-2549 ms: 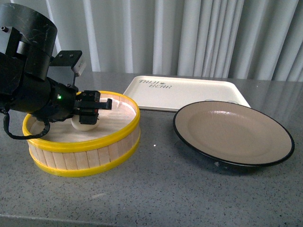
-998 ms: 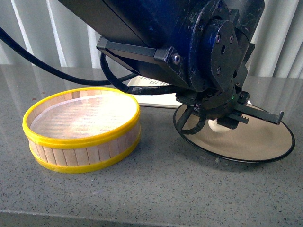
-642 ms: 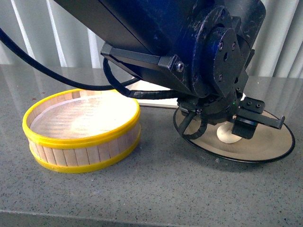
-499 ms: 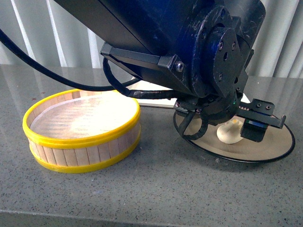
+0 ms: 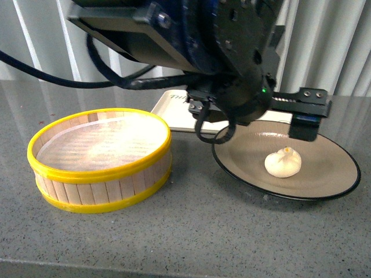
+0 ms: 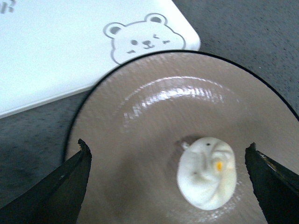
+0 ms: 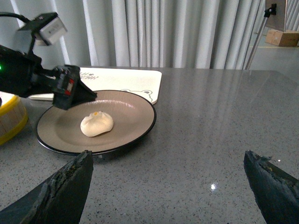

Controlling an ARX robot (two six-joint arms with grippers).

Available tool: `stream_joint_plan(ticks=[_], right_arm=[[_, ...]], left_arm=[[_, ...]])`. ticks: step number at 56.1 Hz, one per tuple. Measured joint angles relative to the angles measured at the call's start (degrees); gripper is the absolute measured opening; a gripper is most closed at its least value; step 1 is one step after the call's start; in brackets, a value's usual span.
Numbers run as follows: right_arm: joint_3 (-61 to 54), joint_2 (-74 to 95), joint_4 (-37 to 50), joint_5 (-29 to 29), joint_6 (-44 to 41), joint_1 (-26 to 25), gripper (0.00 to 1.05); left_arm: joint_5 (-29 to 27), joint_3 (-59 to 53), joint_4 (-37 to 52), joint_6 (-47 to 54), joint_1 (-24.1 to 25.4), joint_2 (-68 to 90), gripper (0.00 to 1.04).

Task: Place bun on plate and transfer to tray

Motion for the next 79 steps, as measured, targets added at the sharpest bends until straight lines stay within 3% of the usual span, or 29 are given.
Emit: stream_joint_plan(ticks=[11, 24, 27, 31, 33, 40, 53, 79], right_arm=[[0.0, 0.0, 0.0, 0.0, 0.0, 0.0, 0.96], [0.0, 0.0, 0.0, 0.0, 0.0, 0.0, 0.96], [0.0, 0.0, 0.0, 0.0, 0.0, 0.0, 0.96], [0.0, 0.0, 0.0, 0.0, 0.0, 0.0, 0.96], [0.0, 0.0, 0.0, 0.1, 0.0, 0.0, 0.96], [0.0, 0.0, 0.0, 0.1, 0.0, 0.0, 0.96], [0.0, 0.0, 0.0, 0.0, 0.0, 0.0, 0.96], [0.0, 0.0, 0.0, 0.0, 0.0, 0.0, 0.96]], left_arm=[[-0.9, -2.7, 0.0, -0.6, 4.1, -3.6, 0.98], [-2.3, -3.7, 1.2, -0.5, 4.2, -3.6, 0.98], [-15.3, -10.6, 17.1, 1.5, 3.8, -5.1, 0.86], [-22.5, -19.8, 30.9, 2.3, 4.3, -8.4, 0.76], [-23.6, -26.1, 38.1, 2.7, 5.4, -11.3, 0.69], [-21.3, -42.8, 50.2, 3.1, 11.2, -22.1, 0.45], [-14.2, -62.8, 54.5, 3.2, 18.1, -34.6, 0.04], [-5.2, -80.6, 51.6, 3.5, 27.4, -55.6, 0.04]])
